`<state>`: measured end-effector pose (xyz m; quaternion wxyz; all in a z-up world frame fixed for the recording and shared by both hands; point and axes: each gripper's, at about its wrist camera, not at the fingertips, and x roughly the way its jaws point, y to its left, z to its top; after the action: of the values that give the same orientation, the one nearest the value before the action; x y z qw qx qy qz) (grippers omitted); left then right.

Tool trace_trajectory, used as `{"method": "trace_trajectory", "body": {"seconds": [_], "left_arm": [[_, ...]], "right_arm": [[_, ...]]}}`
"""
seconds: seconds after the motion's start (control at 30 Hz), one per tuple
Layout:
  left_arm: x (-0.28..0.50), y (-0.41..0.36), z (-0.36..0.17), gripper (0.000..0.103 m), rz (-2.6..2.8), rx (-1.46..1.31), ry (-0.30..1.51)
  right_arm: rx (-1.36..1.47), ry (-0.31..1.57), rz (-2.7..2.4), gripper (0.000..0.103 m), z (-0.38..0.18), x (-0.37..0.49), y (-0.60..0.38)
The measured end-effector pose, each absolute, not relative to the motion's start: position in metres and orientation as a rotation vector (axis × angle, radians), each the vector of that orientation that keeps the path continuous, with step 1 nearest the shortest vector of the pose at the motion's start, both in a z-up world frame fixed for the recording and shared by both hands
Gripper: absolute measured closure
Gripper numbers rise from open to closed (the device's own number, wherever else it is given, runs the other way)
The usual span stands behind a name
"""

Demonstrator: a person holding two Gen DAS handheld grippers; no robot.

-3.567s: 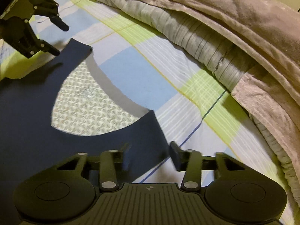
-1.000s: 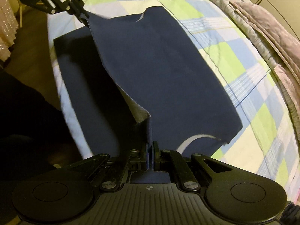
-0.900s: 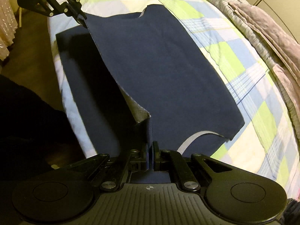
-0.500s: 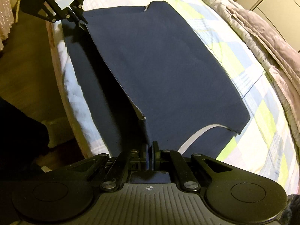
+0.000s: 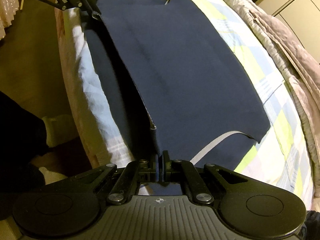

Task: Fold clothes
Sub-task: 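Lift the straps with both grippers and fold the top over onto its hem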

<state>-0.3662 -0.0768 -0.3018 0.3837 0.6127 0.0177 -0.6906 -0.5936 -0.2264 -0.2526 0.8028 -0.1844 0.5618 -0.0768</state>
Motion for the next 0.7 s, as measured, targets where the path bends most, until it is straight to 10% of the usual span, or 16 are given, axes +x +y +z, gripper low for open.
{"method": "trace_trajectory", "body": {"seconds": [0.3,0.43,0.7], "left_arm": [[-0.364,-0.074,-0.3,0.094,-1.777,1.587,0.142],[-0.355,-0.06,-0.288,0.089,-1.783,1.572,0.261],[-0.341,-0.078,-0.273,0.089,-1.68,1.365,0.475]], "right_arm": [[-0.317,1.274,-0.158,0.1,-0.265,-0.585,-0.229],[-0.219,1.311,-0.168,0.052,-0.253,-0.591,-0.226],[0.217,1.153,-0.355,0.052,-0.213,-0.595,-0.257]]}}
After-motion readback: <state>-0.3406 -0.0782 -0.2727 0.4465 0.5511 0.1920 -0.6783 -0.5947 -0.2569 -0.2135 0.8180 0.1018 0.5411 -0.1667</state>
